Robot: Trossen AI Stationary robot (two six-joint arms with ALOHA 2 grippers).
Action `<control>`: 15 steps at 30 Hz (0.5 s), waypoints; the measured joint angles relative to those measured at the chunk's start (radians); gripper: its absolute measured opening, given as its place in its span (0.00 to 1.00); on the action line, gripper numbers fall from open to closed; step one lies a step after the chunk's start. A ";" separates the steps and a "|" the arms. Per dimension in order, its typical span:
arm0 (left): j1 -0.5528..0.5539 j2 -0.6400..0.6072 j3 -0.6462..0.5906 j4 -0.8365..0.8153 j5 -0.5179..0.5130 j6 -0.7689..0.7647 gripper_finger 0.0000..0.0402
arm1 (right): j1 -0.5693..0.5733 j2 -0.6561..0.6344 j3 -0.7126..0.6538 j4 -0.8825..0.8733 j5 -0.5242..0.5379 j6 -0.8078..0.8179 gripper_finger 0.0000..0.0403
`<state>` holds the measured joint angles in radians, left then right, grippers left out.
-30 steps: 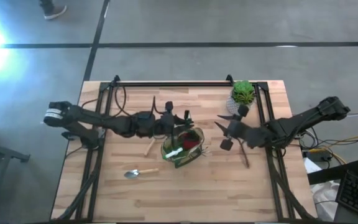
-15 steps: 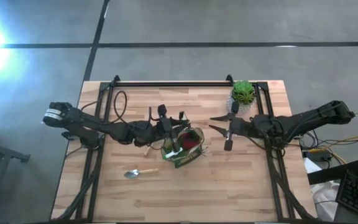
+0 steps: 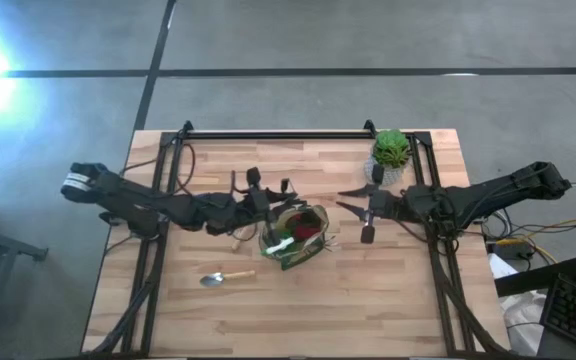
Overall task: Pick & Place Garden tools in Gardening bag
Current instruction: Put the green shears into the green gardening bag
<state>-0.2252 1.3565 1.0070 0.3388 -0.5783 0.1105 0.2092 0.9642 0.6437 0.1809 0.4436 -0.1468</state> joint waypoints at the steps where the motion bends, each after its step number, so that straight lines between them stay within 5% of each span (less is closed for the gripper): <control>1: -0.011 -0.018 -0.003 -0.013 0.001 -0.004 0.09 | 0.000 0.000 0.000 -0.014 0.000 0.011 0.23; 10: -0.120 -0.218 -0.182 -0.003 -0.069 -0.088 0.09 | 0.000 0.000 -0.001 -0.073 0.001 0.043 0.25; 15: -0.181 -0.311 -0.316 0.141 -0.102 -0.118 0.09 | 0.000 0.000 0.000 -0.073 0.001 0.057 0.23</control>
<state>-0.4059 1.0453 0.6909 0.4795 -0.6799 -0.0079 0.2089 0.9642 0.6434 0.1081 0.4450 -0.0901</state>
